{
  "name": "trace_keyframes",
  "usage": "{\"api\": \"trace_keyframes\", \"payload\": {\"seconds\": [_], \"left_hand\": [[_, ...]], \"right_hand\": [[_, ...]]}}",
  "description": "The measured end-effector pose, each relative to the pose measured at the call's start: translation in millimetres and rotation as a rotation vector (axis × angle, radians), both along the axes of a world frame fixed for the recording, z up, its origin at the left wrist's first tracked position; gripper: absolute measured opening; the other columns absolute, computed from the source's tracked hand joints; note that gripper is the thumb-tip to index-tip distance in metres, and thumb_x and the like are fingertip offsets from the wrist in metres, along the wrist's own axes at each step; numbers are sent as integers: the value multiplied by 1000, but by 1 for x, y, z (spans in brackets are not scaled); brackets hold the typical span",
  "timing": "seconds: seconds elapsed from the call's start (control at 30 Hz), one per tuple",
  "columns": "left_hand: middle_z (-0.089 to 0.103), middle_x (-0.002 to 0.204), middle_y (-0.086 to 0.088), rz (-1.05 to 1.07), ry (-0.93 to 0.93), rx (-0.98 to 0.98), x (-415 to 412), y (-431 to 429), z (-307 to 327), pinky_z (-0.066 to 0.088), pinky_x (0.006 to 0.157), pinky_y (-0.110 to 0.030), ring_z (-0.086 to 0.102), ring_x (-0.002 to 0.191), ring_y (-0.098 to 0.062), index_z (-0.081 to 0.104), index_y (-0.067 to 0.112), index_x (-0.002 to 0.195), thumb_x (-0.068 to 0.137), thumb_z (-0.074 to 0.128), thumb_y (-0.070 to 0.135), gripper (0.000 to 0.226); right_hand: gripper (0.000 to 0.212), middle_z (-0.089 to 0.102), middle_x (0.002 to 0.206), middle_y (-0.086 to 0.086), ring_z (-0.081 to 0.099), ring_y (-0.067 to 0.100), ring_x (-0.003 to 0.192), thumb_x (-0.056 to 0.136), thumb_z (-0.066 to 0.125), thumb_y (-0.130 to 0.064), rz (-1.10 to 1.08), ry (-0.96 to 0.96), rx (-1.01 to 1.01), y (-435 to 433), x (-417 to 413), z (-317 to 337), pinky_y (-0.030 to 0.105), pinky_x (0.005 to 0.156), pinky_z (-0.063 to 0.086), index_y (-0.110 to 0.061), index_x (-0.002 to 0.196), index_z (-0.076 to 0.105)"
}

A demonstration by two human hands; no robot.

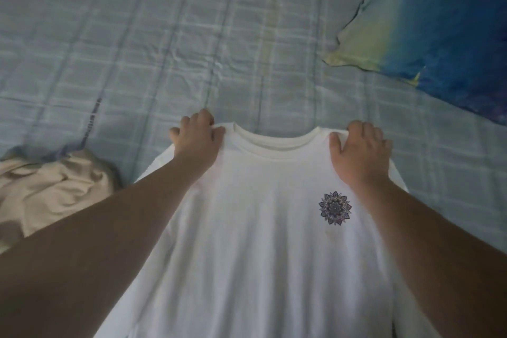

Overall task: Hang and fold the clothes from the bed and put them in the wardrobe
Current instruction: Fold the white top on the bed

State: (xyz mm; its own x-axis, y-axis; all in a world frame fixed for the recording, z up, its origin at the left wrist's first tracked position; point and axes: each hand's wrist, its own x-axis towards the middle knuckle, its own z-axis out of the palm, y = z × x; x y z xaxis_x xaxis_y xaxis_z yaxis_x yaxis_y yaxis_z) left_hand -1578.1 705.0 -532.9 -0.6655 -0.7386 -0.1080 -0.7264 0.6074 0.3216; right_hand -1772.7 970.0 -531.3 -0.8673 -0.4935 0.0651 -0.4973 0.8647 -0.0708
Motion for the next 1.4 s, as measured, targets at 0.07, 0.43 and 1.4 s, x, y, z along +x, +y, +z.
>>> {"api": "trace_keyframes", "payload": {"seconds": [0.07,0.43,1.4], "left_hand": [[54,110,-6,-12,4,-19,-1,5,-13,28,88,-44,45,107,-31,50,22,102,92,53,36,18],[16,165,-15,-439,-97,-114,60,81,-7,8,123,-53,8,153,-33,23,15,158,101,26,45,65],[56,126,-17,227,21,163,456,23,62,39,106,-50,48,121,-39,56,5,126,91,62,20,38]], "right_hand": [[44,56,108,17,50,36,103,92,38,-48,12,6,40,1,1,-14,47,85,38,-10,108,54],[59,26,162,14,19,32,151,102,30,-37,305,-14,-104,19,96,-12,54,121,17,-9,153,32],[61,16,165,9,13,29,152,101,35,-33,666,-371,150,-122,429,43,50,121,21,-14,157,20]]}}
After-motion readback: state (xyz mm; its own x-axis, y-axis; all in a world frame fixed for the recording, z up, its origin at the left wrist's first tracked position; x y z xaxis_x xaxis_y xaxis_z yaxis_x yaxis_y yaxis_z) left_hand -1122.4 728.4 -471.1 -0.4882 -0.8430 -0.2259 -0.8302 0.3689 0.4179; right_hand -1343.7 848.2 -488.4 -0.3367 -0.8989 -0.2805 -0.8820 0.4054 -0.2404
